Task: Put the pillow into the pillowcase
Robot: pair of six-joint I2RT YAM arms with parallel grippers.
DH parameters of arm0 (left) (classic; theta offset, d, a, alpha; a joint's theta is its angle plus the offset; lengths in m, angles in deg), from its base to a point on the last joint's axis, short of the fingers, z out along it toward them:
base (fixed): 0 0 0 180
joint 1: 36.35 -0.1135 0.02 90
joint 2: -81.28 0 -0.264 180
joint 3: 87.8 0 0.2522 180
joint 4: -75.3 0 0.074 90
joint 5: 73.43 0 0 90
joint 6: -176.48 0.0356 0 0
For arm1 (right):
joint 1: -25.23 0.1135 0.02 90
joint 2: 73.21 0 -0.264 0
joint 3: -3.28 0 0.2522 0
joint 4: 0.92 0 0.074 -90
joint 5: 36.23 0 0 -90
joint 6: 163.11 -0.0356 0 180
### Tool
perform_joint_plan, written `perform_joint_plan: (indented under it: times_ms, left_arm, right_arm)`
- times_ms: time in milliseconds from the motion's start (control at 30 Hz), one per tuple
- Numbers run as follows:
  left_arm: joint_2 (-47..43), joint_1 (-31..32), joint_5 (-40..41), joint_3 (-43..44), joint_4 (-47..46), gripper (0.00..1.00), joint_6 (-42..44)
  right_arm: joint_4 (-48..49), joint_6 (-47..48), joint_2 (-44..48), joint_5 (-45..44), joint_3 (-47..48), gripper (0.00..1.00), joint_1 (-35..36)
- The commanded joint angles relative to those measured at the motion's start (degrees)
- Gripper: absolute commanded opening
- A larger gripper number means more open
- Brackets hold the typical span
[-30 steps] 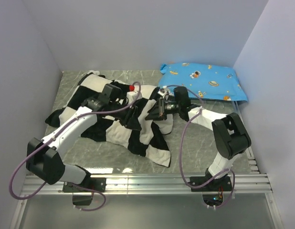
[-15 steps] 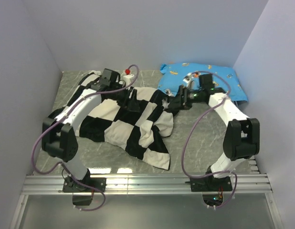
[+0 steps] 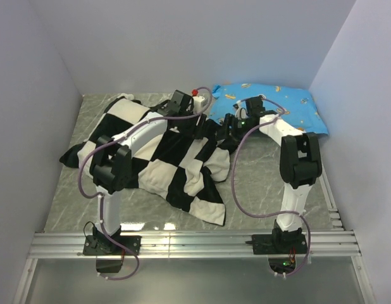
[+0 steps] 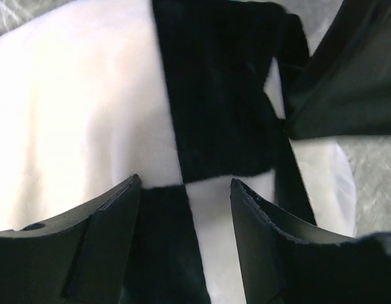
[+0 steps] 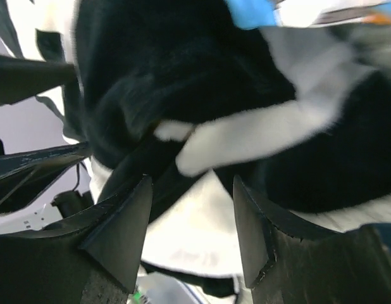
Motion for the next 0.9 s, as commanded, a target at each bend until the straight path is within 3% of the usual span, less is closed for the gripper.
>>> perform_joint_plan:
  times_ms: [0,33,100,167,233,300,400,500,633,867]
  left_arm:
    - [1.6,-0.5,1.4,4.0,-2.0,0.65,-2.9]
    - [2.2,-0.5,0.1,4.6,-1.5,0.65,-3.0]
    - [3.6,-0.2,-1.6,5.4,-0.9,0.66,-3.7]
    - [4.5,0.0,-2.9,5.0,0.2,0.64,-3.8]
    - [5.2,0.1,-5.7,4.1,0.8,0.41,-4.3]
    - [2.9,-0.3,-8.6,1.2,0.3,0.14,-3.8]
    - [-3.4,-0.8,-16.1,-5.3,-1.2,0.0,-2.1]
    - [-9.8,-0.9,-23.4,-10.4,0.9,0.0,1.0]
    - [-16.4,-2.2,-27.2,-12.9,1.8,0.0,0.8]
    - [-12.0,-3.8,-30.5,3.6,3.2,0.0,-8.5]
  right_arm:
    - [3.8,-3.2,-0.9,0.6,3.8,0.6,3.4]
    - [4.4,-3.7,-2.4,1.5,3.7,0.58,3.8]
    - [5.5,-5.5,-4.0,3.4,4.1,0.45,4.2]
    - [7.1,-6.3,-5.0,5.8,4.3,0.21,4.1]
    - [7.8,-6.2,-4.1,5.2,4.7,0.01,2.8]
    - [9.2,-6.2,-2.5,4.4,4.7,0.0,1.3]
    - [10.7,-5.1,2.0,2.5,4.8,0.0,-1.1]
    - [12.7,-4.0,6.7,0.9,4.8,0.0,-1.7]
    - [14.5,-3.8,10.2,2.0,2.3,0.0,-0.9]
    - [16.7,-3.6,15.0,3.3,-8.1,0.0,3.0]
